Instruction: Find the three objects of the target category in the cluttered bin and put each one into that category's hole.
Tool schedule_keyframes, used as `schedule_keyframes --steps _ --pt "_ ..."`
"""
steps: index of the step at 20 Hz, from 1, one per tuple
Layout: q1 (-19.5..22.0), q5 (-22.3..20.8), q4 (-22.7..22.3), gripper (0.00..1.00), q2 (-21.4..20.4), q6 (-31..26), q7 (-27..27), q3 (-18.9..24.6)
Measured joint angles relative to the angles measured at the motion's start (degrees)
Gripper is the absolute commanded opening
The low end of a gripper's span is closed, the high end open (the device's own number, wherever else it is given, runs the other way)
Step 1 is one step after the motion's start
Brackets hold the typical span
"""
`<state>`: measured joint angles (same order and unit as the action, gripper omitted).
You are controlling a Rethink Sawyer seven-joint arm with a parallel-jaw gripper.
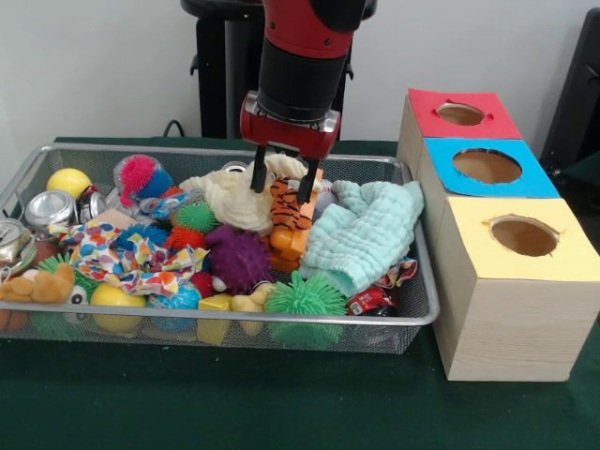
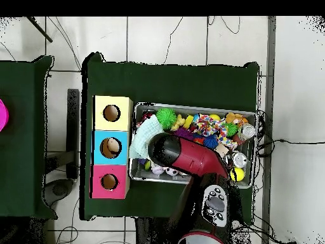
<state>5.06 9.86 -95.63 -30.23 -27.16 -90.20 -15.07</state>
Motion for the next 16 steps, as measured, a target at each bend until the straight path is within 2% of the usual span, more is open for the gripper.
schedule_keyframes --steps 9,16 --pt "4.0 0.0 -0.4 1.00 -0.8 0.0 0.0 2.9" --pt "6.6 0.0 -2.1 1.00 -1.4 3.9 0.0 6.2"
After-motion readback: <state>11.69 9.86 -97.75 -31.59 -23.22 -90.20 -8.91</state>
